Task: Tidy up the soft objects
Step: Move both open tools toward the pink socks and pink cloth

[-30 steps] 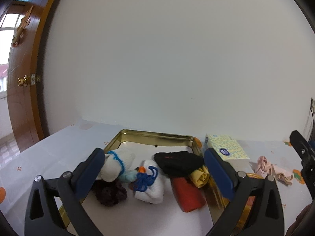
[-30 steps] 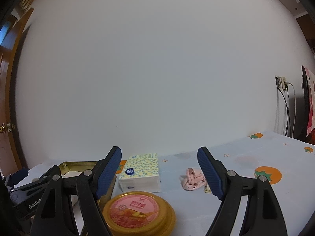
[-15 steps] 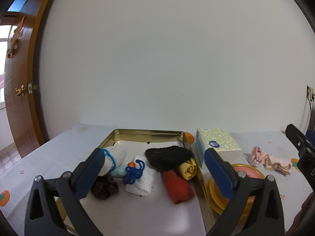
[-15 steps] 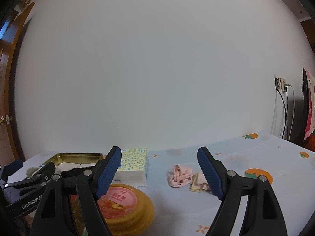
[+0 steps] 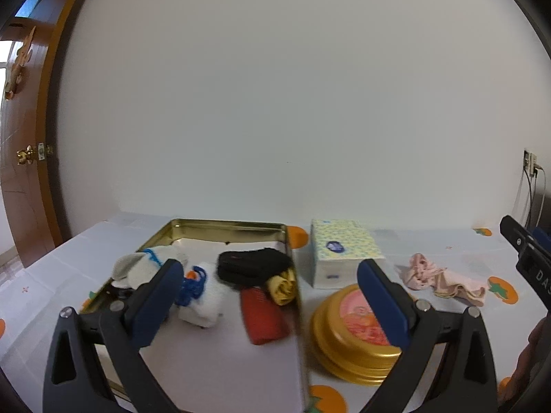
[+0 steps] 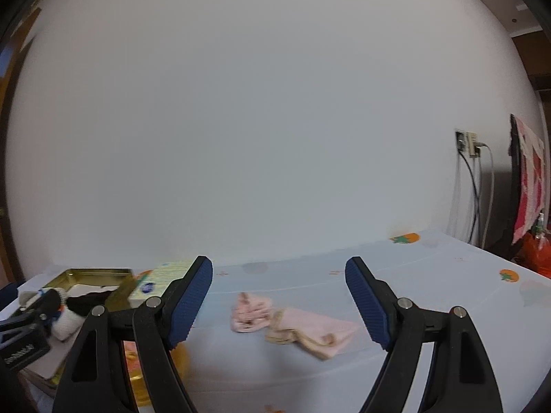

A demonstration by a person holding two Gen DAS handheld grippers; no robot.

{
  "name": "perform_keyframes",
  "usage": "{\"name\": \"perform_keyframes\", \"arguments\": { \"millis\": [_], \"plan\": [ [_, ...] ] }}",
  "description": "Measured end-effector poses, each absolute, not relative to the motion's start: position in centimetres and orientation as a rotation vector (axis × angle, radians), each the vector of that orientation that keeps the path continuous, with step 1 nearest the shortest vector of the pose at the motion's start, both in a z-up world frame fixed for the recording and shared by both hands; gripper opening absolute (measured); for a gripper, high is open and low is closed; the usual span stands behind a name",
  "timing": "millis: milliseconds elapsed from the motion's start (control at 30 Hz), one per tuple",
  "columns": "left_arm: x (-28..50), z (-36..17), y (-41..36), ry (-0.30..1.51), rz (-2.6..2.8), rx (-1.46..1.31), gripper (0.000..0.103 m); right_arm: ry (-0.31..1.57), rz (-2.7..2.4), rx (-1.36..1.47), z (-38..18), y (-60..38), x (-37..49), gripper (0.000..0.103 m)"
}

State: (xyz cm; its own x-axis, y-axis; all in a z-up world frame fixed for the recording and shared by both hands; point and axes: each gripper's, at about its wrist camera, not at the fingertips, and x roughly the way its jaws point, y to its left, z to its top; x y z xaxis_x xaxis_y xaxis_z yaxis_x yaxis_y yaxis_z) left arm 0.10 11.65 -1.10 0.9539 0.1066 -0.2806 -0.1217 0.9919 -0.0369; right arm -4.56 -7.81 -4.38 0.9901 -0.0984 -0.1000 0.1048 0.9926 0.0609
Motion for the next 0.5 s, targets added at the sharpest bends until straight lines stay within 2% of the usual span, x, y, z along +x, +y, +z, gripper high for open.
{"name": "perform_keyframes", "arguments": {
  "millis": [500],
  "plan": [
    [0.5,-1.2,4.8,0.296,0.02,-0.004,0.102,0.12,-0.25,0.128,-4.4,-16.6,-4.0,0.081]
  ]
}}
